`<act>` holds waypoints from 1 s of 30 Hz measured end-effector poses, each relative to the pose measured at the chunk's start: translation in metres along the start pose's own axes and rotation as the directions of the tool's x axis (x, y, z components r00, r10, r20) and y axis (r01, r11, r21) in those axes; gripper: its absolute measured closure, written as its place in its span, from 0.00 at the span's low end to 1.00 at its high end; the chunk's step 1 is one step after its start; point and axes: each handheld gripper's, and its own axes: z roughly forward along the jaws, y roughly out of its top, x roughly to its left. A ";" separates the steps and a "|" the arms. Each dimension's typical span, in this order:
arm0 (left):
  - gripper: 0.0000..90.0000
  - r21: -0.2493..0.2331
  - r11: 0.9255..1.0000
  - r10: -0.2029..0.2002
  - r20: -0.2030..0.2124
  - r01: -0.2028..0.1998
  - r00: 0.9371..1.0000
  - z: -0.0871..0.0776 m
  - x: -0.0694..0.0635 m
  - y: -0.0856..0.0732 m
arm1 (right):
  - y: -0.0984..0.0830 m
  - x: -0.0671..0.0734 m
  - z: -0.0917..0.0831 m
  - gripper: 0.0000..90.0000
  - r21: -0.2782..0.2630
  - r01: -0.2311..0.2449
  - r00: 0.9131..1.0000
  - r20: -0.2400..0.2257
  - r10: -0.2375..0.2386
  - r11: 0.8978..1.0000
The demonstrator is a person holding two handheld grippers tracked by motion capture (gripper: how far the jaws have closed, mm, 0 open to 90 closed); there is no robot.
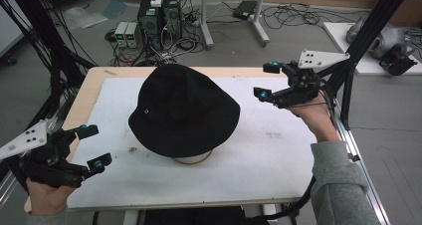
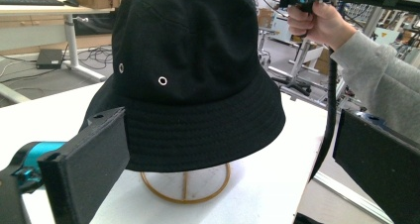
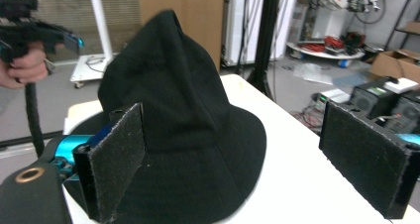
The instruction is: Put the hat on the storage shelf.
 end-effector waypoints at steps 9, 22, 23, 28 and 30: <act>0.02 0.001 1.000 -0.004 0.001 0.004 1.000 0.003 0.004 0.000 | -0.031 -0.003 -0.022 0.12 -0.004 -0.054 0.997 0.061 0.055 0.999; 0.02 -0.002 1.000 0.001 0.003 -0.001 1.000 0.004 0.003 0.001 | -0.057 0.006 -0.052 0.12 -0.047 -0.118 0.988 0.096 0.122 0.992; 0.02 -0.002 1.000 0.000 0.001 0.000 1.000 0.004 0.004 0.001 | -0.059 0.007 -0.055 0.12 -0.053 -0.119 0.987 0.102 0.124 0.992; 0.02 -0.002 1.000 -0.002 -0.003 0.002 1.000 0.005 0.005 0.000 | -0.069 0.008 -0.065 0.12 -0.056 -0.150 0.983 0.096 0.155 0.987; 0.02 -0.002 1.000 -0.003 -0.006 0.003 1.000 0.005 0.005 0.000 | -0.073 0.010 -0.069 0.12 -0.058 -0.162 0.982 0.088 0.167 0.985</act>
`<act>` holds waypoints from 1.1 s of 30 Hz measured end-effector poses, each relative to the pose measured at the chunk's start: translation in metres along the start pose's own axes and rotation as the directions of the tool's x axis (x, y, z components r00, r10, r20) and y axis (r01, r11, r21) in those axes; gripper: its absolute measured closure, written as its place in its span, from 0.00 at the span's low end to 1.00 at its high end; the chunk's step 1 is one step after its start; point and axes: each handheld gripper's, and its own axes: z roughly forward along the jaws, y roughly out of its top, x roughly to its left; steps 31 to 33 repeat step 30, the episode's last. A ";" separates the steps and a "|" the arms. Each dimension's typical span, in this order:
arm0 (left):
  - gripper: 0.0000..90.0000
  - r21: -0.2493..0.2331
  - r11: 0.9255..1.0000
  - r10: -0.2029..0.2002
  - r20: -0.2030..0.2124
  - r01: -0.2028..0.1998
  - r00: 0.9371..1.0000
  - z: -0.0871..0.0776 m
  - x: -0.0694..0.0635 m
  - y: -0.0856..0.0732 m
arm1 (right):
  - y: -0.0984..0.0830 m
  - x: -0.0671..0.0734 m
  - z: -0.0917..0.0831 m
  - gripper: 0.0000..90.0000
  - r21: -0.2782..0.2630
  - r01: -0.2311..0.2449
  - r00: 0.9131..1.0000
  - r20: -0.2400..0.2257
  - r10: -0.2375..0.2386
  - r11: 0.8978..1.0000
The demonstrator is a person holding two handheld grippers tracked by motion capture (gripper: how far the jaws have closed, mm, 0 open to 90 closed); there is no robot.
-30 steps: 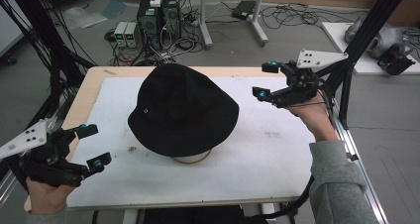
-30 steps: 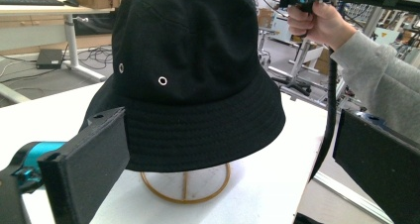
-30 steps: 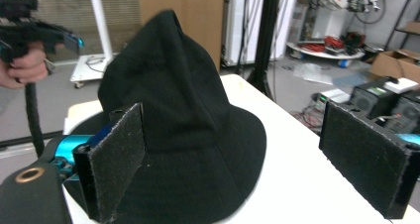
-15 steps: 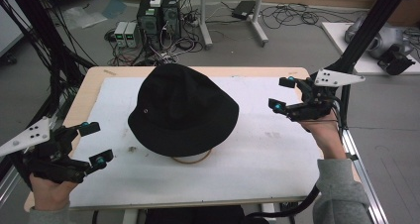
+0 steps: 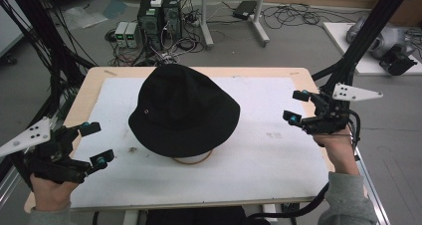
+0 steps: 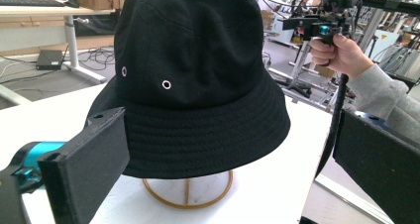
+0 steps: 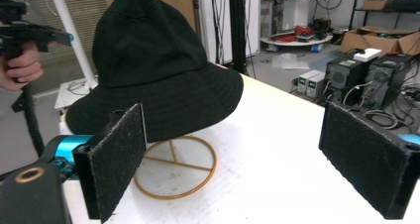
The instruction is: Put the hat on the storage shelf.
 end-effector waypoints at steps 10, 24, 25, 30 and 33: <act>0.02 0.002 1.000 0.001 -0.004 -0.001 1.000 0.001 0.000 0.000 | -0.001 0.000 -0.015 0.12 0.019 -0.046 0.999 -0.022 0.047 0.999; 0.02 0.006 1.000 -0.002 -0.009 0.002 1.000 0.004 0.000 -0.001 | -0.003 0.007 -0.031 0.12 0.001 -0.034 0.999 -0.016 0.034 0.999; 0.02 0.005 1.000 -0.002 -0.011 0.002 1.000 0.004 0.000 -0.001 | -0.004 0.008 -0.030 0.12 -0.002 -0.036 0.999 -0.018 0.036 0.999; 0.02 0.001 1.000 -0.001 -0.013 0.001 1.000 0.005 0.001 0.000 | -0.003 0.010 -0.032 0.12 -0.011 -0.021 1.000 -0.015 0.021 1.000; 0.02 0.001 1.000 -0.001 -0.013 0.001 1.000 0.005 0.001 0.000 | -0.003 0.010 -0.032 0.12 -0.011 -0.021 1.000 -0.015 0.021 1.000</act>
